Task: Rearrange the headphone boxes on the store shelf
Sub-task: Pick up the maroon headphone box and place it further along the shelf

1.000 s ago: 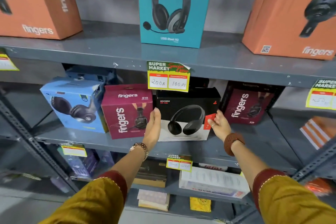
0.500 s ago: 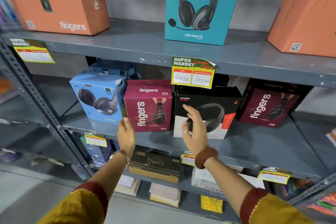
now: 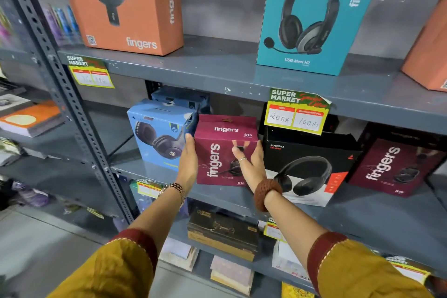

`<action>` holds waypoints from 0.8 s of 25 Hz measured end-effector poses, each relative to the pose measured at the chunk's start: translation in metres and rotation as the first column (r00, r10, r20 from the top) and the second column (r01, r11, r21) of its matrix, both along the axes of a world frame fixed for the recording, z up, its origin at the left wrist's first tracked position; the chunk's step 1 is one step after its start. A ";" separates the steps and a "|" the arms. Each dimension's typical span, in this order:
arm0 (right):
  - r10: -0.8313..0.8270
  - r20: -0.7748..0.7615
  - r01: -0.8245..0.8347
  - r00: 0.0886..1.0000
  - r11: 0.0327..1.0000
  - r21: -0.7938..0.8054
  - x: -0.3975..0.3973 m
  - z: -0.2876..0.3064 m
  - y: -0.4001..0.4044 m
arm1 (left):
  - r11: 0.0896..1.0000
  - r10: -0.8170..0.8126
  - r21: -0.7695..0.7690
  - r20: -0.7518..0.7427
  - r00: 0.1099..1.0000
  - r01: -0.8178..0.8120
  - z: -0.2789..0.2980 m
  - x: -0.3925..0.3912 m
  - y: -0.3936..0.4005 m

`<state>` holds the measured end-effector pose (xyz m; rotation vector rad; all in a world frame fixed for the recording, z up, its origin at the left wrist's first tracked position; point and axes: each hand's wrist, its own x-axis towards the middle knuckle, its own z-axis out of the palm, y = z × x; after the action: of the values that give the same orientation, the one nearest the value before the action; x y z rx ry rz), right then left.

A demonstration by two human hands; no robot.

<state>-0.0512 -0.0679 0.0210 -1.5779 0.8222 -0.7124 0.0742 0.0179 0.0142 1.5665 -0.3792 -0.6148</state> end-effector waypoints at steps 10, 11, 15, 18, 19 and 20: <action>0.200 0.151 -0.190 0.968 0.978 -0.083 -0.077 -0.011 0.053 | 0.981 0.064 -0.185 0.022 0.998 -0.059 0.014 -0.083 0.086; 0.215 0.182 -0.205 0.959 0.976 -0.074 -0.093 -0.010 0.057 | 0.983 0.060 -0.175 0.042 0.997 -0.051 0.014 -0.098 0.094; 0.239 0.265 -0.253 0.934 0.967 0.018 -0.175 -0.013 0.053 | 0.988 0.018 -0.157 0.076 0.997 -0.006 0.015 -0.177 0.110; 0.183 0.285 -0.213 0.941 0.974 0.078 -0.249 -0.013 0.038 | 0.986 -0.028 -0.160 0.068 0.997 0.039 0.014 -0.245 0.090; 0.151 0.285 -0.181 0.946 0.980 0.083 -0.273 -0.013 0.032 | 0.986 -0.041 -0.160 0.077 0.996 0.053 0.013 -0.267 0.080; 0.122 0.283 -0.152 0.951 0.984 0.087 -0.295 -0.013 0.025 | 0.984 -0.062 -0.163 0.087 0.994 0.075 0.012 -0.285 0.070</action>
<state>-0.3459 -0.0430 0.0078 -1.3845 0.5297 -0.7542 -0.2111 0.0877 0.0259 1.4267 -0.5345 -0.5585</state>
